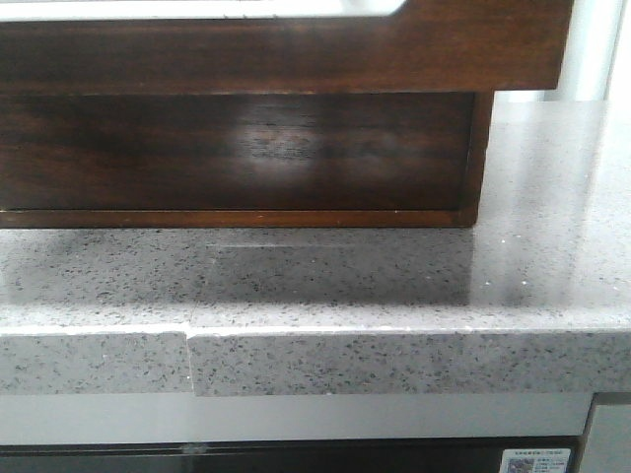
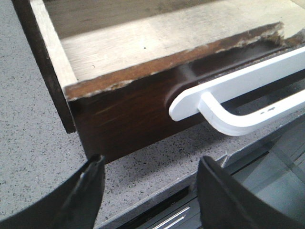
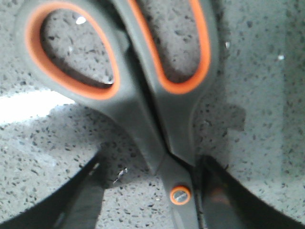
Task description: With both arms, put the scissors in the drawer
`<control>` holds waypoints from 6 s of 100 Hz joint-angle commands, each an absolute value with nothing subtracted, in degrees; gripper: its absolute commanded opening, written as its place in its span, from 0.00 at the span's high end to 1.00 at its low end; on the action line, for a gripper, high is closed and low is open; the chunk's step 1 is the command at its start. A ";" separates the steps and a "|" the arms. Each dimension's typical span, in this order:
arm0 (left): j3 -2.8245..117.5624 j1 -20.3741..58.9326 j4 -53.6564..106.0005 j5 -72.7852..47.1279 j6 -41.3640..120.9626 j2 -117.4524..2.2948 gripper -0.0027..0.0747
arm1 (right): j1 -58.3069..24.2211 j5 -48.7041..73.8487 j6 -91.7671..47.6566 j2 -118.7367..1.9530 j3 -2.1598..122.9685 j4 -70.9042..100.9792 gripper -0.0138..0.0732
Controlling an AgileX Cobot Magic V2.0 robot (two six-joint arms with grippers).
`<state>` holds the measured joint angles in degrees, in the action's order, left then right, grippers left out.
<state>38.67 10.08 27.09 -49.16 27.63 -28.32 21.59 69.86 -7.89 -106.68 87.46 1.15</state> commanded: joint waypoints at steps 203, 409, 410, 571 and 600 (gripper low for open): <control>40.62 10.56 28.45 -45.28 27.07 -28.70 0.47 | -36.62 73.68 -24.19 -78.67 115.17 3.45 0.84; 40.62 10.56 27.86 -45.28 27.07 -28.70 0.47 | -54.45 75.03 -20.40 -95.22 109.77 -28.16 0.58; 40.62 10.56 27.86 -45.28 27.07 -28.70 0.47 | -54.45 75.03 -20.21 -95.08 109.87 -28.16 0.58; 40.62 10.56 27.86 -45.03 27.07 -28.70 0.47 | -21.26 42.08 19.05 -36.59 41.29 -14.73 0.59; 40.62 10.56 27.86 -45.03 27.07 -28.70 0.68 | -21.26 41.39 19.05 -36.59 41.29 -14.73 0.86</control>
